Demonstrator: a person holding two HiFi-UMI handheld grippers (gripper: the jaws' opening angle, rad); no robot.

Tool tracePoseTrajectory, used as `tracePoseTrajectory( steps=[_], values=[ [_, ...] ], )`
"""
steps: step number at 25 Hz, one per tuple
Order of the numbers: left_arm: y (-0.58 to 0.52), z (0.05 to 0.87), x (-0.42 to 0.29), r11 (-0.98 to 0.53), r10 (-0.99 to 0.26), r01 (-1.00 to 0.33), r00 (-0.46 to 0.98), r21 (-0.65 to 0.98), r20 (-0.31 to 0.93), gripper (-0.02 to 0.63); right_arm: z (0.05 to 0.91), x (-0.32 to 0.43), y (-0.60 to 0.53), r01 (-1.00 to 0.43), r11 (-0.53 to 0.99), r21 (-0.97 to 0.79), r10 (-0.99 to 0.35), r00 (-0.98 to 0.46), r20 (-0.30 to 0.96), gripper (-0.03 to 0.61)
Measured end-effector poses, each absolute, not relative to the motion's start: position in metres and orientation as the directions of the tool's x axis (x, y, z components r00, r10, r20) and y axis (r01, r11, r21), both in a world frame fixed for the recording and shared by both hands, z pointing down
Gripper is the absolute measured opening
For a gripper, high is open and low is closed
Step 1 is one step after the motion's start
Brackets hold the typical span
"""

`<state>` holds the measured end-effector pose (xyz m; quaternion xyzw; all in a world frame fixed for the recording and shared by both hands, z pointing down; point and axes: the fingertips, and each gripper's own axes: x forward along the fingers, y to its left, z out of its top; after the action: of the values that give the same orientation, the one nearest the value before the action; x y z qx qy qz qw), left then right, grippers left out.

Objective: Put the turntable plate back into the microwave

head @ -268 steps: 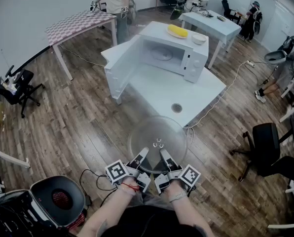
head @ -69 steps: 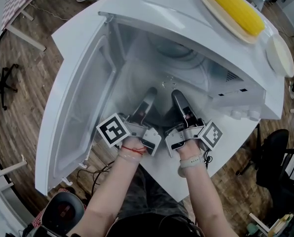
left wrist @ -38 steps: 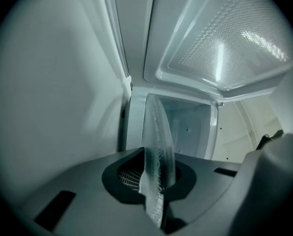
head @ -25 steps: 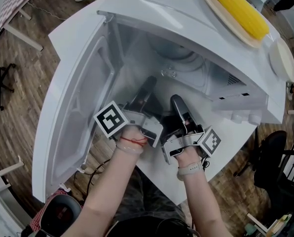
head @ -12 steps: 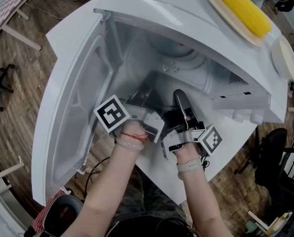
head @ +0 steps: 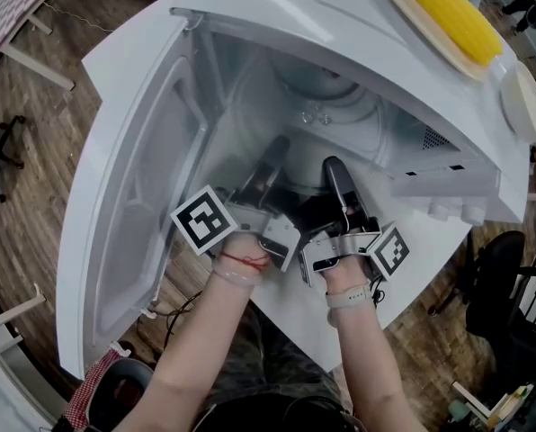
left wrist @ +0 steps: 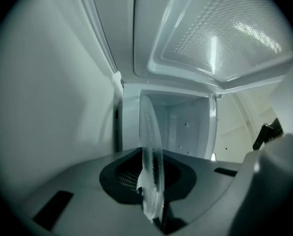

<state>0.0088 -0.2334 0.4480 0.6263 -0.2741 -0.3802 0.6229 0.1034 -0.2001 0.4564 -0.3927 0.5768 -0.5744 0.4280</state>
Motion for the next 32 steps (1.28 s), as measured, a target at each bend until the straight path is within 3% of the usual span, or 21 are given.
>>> tracePoseTrajectory(
  steps=[25,32],
  values=[
    [-0.242,0.446,0.017,-0.070,-0.799,0.117,0.588,0.991,-0.126,0.032,0.452,0.111,-0.217,0.009,0.022,-1.000,-0.946,-0.323,-0.024,0.041],
    [-0.235,0.446,0.022,-0.098,-0.747,0.068,0.654,0.993,-0.119,0.043,0.454,0.116,-0.220,-0.001,0.017,-1.000,-0.944,-0.331,-0.015,0.041]
  ],
)
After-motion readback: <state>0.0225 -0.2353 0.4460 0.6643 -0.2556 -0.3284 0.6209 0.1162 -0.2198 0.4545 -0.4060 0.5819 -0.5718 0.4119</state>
